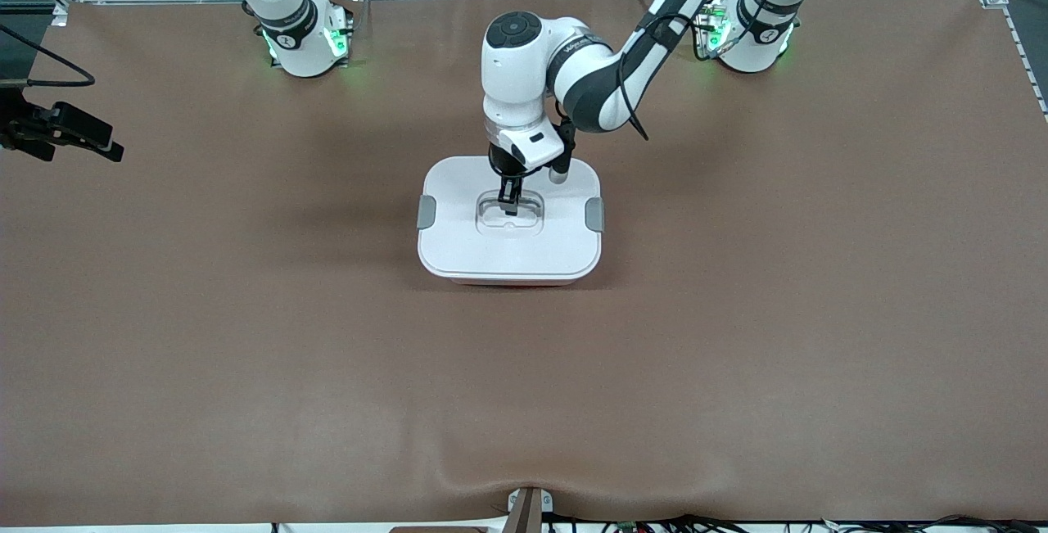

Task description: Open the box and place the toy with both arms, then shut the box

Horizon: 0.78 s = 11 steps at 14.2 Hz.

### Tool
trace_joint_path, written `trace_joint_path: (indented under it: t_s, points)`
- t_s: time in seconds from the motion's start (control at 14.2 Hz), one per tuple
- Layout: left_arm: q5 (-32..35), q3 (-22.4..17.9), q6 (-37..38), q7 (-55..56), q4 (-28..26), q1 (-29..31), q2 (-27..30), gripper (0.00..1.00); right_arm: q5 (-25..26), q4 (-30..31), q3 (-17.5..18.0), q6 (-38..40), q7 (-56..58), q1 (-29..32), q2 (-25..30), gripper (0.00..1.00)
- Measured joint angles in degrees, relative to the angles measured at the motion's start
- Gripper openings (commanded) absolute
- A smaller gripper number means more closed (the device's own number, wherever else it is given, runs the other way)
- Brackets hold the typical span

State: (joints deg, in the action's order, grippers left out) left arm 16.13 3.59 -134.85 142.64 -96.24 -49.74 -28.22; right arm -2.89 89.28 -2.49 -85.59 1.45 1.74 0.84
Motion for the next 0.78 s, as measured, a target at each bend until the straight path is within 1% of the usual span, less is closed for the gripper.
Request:
trace_joint_path:
  t_s: [0.21, 0.42, 0.64, 0.78]
  points:
    - [-0.30, 0.01, 3.50, -1.91, 0.91, 0.02, 2.38, 1.00, -0.02, -0.52, 0.16, 0.00, 0.00, -0.02, 0.00, 1.00]
    - [-3.37, -0.15, 8.46, -6.91, 1.49, 0.76, 6.81, 1.00, -0.03, -0.55, 0.11, 0.06, -0.01, 0.00, 0.00, 1.00]
    - [-6.28, -0.42, 12.64, -16.79, 1.71, 4.85, 11.58, 1.00, -0.05, -0.55, 0.25, 0.21, -0.01, -0.16, 0.00, 1.00]
    - [-7.42, -0.56, 15.55, -24.34, 2.53, 8.52, 13.56, 1.00, -0.05, -0.56, 0.21, 0.22, -0.05, -0.15, 0.00, 1.00]
